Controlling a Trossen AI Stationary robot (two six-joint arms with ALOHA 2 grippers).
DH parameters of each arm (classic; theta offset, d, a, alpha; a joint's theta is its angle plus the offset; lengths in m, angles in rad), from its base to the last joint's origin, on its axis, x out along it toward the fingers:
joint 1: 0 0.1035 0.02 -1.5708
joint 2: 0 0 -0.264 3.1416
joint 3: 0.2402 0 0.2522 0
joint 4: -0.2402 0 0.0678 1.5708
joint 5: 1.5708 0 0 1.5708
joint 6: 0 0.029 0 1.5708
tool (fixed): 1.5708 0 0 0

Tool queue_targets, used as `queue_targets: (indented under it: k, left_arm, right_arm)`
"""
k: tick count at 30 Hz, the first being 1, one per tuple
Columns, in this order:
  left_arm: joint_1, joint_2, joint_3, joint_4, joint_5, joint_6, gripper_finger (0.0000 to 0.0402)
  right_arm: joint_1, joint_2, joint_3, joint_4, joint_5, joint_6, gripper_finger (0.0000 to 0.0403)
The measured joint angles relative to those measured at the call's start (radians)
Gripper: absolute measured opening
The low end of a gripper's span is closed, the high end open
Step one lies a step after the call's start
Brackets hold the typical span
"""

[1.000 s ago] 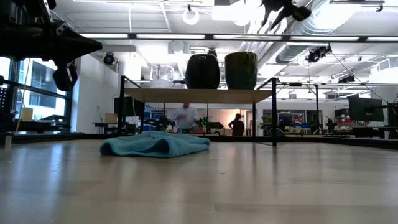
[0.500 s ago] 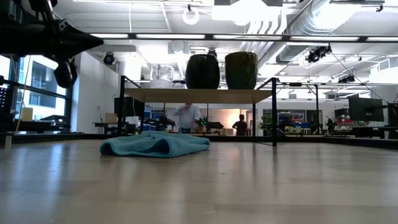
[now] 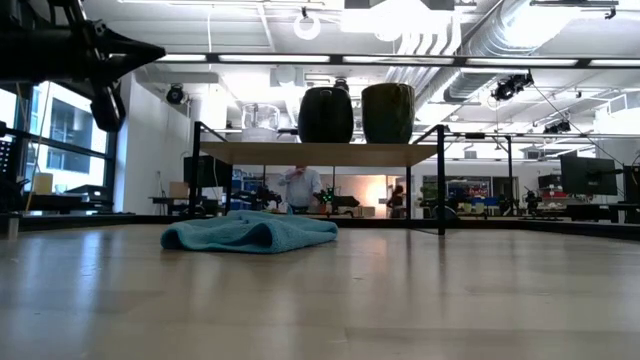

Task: Stack small to large cups/mugs on shelf
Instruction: Return to Home Position

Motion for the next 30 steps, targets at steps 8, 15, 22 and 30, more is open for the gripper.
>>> queue_targets:
  k: [8, 15, 22, 30]
  left_arm:
    - [0.000, 0.000, 0.000, 0.031, -0.008, 0.000, 0.0001]
    - [0.000, 0.000, 0.000, 0.031, -0.011, 0.000, 0.0001]
    - [0.000, 0.000, 0.000, 0.034, -0.011, 0.000, 0.0001]
    - [0.000, 0.000, 0.000, 0.036, -0.011, 0.000, 0.0001]
  right_arm:
    - [0.000, -0.080, 0.000, 0.094, 0.025, -0.210, 0.0106]
    - [0.000, -0.130, 0.000, 0.217, -0.003, -0.371, 0.0106]
    - [0.000, -0.171, -0.003, 0.224, -0.055, -0.480, 0.0106]
    - [0.001, -0.258, -0.003, 0.260, -0.023, -0.493, 0.0106]
